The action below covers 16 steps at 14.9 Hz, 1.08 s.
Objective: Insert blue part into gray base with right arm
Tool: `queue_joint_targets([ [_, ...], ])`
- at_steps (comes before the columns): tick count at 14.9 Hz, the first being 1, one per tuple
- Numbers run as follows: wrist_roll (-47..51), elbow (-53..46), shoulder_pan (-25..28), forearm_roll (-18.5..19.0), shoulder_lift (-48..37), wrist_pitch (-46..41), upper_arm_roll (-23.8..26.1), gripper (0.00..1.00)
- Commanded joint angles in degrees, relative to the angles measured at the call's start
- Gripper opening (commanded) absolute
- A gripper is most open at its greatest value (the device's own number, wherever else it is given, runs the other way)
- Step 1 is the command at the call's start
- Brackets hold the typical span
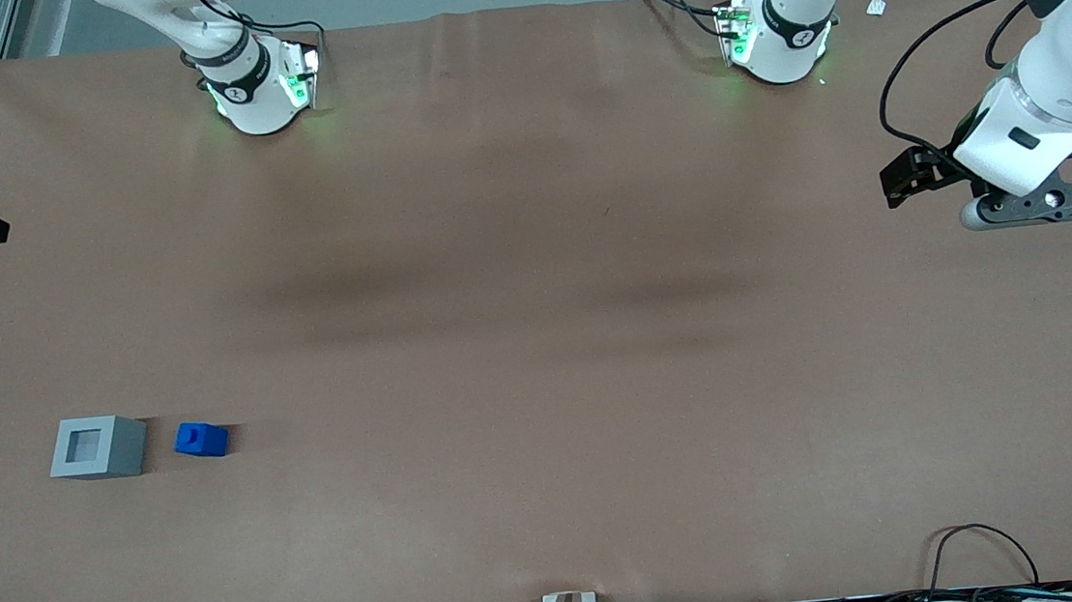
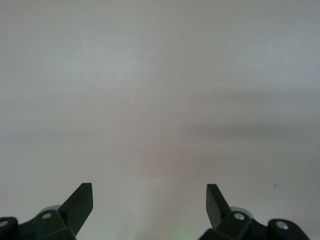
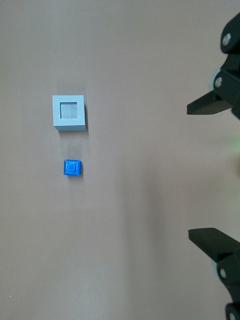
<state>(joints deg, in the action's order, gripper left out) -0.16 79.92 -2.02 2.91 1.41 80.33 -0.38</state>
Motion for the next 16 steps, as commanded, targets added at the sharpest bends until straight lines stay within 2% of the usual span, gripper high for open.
queue_joint_targets([
  [1, 0.6, 0.2, 0.7, 1.0, -0.8, -0.1, -0.3, 1.0],
  [8, 0.0, 0.4, 0.1, 0.5, -0.3, 0.6, -0.6, 1.0],
  [11, 0.9, 0.4, 1.1, 1.1, 0.6, 0.8, -0.3, 1.0],
  [13, 1.6, 0.4, 1.7, 0.1, 2.6, 1.3, -0.3, 1.0],
  [16, 2.4, 0.7, 4.7, 0.0, 5.9, 3.5, -0.3, 1.0],
])
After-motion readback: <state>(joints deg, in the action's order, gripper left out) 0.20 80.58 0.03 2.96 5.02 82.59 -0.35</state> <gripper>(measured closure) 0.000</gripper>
